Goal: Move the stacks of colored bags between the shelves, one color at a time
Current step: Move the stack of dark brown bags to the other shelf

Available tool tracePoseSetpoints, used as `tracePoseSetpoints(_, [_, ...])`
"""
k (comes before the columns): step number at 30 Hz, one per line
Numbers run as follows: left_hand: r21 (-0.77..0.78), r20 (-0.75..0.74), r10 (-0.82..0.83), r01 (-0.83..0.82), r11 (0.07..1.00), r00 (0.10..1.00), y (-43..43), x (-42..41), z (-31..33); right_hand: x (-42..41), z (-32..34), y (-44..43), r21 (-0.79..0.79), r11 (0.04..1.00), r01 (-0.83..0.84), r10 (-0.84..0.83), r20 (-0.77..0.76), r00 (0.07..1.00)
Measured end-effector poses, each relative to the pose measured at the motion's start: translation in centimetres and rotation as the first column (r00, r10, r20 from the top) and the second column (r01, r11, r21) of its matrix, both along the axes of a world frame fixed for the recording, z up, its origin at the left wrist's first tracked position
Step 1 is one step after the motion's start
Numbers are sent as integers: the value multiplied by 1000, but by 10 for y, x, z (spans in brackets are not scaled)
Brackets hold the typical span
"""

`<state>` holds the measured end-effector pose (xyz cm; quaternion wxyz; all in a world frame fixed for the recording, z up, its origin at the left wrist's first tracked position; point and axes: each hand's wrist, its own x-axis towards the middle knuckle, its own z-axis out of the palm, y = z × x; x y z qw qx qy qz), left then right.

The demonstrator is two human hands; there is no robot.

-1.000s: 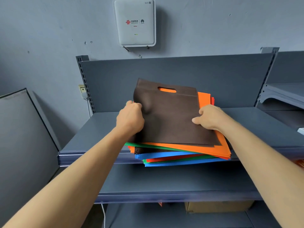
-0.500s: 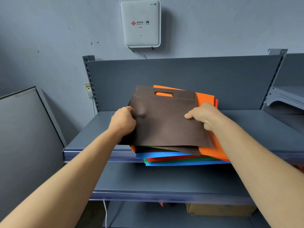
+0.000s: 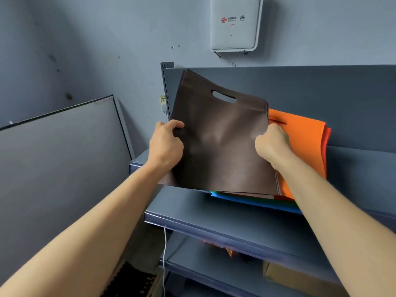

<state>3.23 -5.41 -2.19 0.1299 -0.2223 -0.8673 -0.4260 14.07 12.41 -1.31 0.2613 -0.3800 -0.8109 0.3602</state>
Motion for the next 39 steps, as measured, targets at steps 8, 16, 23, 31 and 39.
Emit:
tracePoseSetpoints(8, [44, -10, 165, -165, 985, 986, -85, 18, 4, -14, 5, -78, 302, 948, -100, 103, 5, 995])
tracePoseSetpoints(16, [64, -52, 339, -335, 940, 939, -224, 47, 6, -24, 10, -208, 438, 865, -244, 319, -105, 942])
tracePoseSetpoints(23, [76, -43, 489, -486, 871, 871, -385, 84, 2, -21, 1, -364, 515, 726, -456, 590, -125, 798])
tracePoseSetpoints(31, [89, -55, 634, -628, 773, 772, -513, 133, 5, -13, 1, -495, 523, 595, -610, 739, -59, 671])
tracePoseSetpoints(39, [51, 4, 842, -841, 538, 539, -601, 198, -3, -8, -7, -603, 494, 339, -800, 922, -8, 386])
